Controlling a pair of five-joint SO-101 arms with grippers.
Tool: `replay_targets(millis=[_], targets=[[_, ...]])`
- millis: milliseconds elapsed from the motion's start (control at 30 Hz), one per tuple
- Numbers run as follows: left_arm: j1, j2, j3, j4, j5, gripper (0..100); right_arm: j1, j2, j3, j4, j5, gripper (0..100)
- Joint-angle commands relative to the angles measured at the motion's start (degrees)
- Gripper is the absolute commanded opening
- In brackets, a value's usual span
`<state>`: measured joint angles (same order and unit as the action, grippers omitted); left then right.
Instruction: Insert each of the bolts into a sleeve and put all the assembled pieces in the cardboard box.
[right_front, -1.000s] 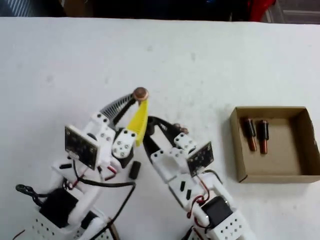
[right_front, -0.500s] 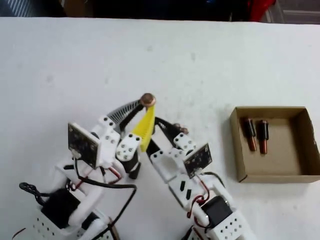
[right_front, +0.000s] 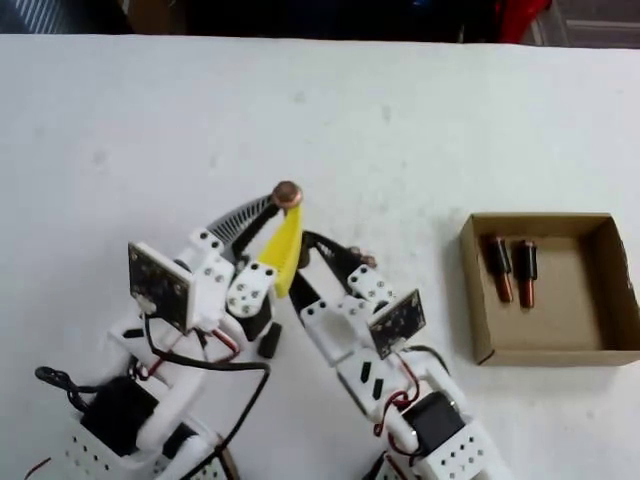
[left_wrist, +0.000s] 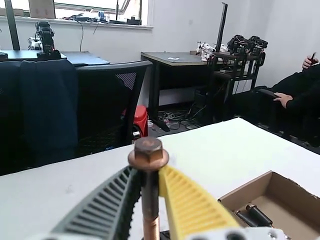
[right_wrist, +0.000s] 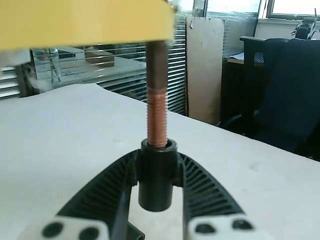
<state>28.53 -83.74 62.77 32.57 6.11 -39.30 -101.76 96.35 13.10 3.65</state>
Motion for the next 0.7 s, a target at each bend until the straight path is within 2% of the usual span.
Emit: replay_targets(millis=[0, 300, 667], targets=[[-0.57, -0.92, -0.53, -0.18, 0.62, 2, -0.13, -1.36, 0.53, -1.98, 0.79, 1.8], [-0.57, -0.92, -0.35, 0.35, 0.70, 2, 0.13, -1.36, 0.35, -4.62, 0.79, 1.8], [-0.57, -1.10, 5.63, -0.18, 0.26, 2, 0.22, -1.36, 0.44, -5.93, 0.88, 1.8]])
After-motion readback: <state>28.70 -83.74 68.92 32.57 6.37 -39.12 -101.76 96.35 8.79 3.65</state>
